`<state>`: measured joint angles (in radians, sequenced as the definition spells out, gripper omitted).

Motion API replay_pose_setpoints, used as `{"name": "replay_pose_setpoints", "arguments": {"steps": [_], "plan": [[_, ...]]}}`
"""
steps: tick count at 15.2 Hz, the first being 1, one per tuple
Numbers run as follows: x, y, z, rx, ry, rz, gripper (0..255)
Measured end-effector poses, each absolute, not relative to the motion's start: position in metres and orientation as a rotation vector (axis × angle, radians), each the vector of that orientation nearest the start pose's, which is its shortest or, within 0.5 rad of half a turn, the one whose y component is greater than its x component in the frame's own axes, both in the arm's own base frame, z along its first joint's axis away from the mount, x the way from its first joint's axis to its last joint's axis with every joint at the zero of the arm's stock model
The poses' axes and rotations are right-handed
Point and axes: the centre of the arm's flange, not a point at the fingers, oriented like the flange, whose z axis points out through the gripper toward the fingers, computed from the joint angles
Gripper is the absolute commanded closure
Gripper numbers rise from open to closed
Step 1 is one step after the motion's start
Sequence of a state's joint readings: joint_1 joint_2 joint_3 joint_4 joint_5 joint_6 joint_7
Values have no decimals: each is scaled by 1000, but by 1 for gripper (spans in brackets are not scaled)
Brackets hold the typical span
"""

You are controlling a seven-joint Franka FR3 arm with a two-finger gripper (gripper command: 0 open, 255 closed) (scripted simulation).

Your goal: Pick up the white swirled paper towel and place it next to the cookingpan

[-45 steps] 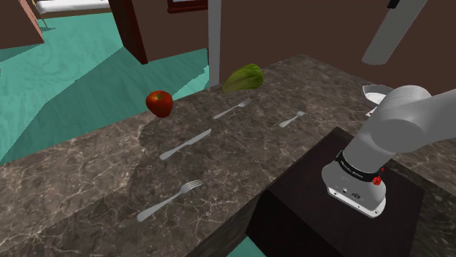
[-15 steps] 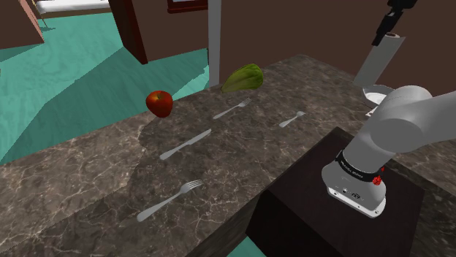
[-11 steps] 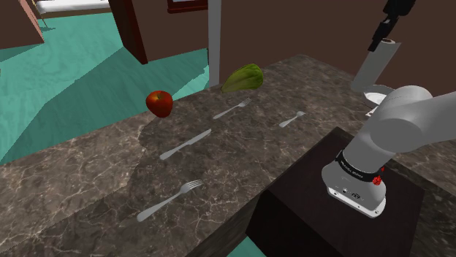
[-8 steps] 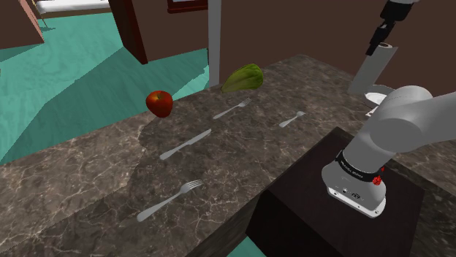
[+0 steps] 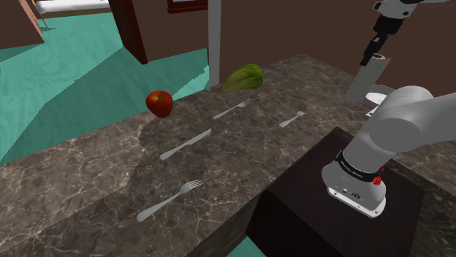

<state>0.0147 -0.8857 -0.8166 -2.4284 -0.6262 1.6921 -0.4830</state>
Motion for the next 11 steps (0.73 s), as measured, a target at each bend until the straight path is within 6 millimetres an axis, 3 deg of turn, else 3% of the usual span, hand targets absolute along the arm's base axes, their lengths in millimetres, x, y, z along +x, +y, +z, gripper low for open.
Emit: {"name": "replay_pose_setpoints", "arguments": {"steps": [11], "plan": [[192, -329, 427, -3154, 2, 30, 255]]}}
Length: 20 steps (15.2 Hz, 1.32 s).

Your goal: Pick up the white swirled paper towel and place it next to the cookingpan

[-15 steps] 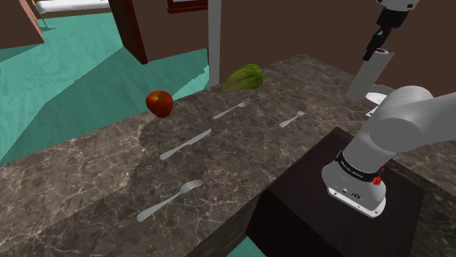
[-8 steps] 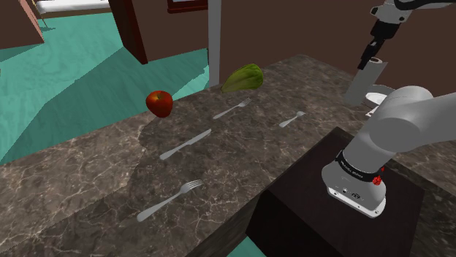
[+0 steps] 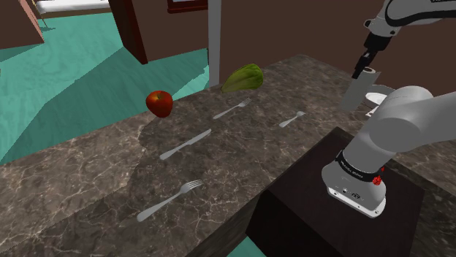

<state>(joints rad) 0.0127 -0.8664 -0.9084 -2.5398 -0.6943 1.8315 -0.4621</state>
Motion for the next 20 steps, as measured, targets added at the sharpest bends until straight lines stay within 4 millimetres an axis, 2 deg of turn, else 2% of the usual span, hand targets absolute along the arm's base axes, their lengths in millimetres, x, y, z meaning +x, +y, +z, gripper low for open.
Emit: {"name": "replay_pose_setpoints", "arguments": {"steps": [2, 7, 8, 14, 16, 18, 20], "plan": [[192, -330, 420, -3154, 2, 30, 255], [191, -330, 418, -3155, 2, 29, 255], [191, -330, 418, -3155, 2, 29, 0], [191, -330, 418, -3155, 2, 29, 0], [192, -328, 432, -3156, 2, 29, 0], [193, -330, 455, -3156, 3, 29, 0], [193, -330, 464, -3155, 3, 29, 0]]}}
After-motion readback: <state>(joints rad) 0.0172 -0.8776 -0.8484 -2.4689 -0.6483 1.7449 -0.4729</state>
